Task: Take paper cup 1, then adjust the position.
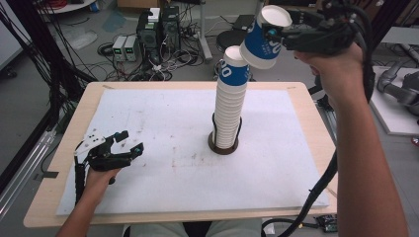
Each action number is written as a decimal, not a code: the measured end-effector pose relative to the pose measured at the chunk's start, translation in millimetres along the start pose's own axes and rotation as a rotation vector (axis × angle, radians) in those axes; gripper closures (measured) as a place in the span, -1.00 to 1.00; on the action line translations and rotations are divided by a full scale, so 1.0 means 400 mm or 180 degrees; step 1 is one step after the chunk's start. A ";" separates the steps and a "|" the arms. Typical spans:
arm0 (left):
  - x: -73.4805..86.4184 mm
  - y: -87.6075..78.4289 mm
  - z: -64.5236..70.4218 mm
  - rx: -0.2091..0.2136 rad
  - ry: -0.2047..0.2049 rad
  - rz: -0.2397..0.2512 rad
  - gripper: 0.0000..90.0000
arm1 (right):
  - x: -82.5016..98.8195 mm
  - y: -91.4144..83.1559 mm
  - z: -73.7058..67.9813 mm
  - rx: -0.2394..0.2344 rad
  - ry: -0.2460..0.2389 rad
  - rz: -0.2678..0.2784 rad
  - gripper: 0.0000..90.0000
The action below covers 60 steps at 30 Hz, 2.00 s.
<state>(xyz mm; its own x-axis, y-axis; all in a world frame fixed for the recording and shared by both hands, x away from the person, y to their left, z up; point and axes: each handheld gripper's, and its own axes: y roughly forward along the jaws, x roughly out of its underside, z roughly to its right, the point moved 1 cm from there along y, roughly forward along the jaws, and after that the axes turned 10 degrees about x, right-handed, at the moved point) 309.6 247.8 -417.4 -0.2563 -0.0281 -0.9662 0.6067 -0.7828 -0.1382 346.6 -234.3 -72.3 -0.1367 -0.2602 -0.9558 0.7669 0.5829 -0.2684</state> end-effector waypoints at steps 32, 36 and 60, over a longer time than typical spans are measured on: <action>-0.001 0.008 0.024 0.0272 0.0216 -0.0007 -0.66 | 0.444 -0.055 -0.068 -0.0218 0.0013 -0.0341 -0.30; 0.000 0.009 0.022 0.0268 0.0232 -0.0019 -0.65 | 0.507 -0.024 -0.076 -0.0246 0.0058 -0.0327 -0.30; -0.002 0.029 0.047 0.0456 0.0317 -0.0079 -0.66 | 0.621 0.057 -0.152 -0.0497 0.0088 -0.0389 -0.30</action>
<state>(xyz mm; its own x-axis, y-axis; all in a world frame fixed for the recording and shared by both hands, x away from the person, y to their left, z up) 302.7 227.3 -414.2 -0.1899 0.0484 -0.9806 0.4858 -0.8633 -0.1367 292.3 -238.9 -323.2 -0.2418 -0.3162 -0.9174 0.6373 0.6611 -0.3958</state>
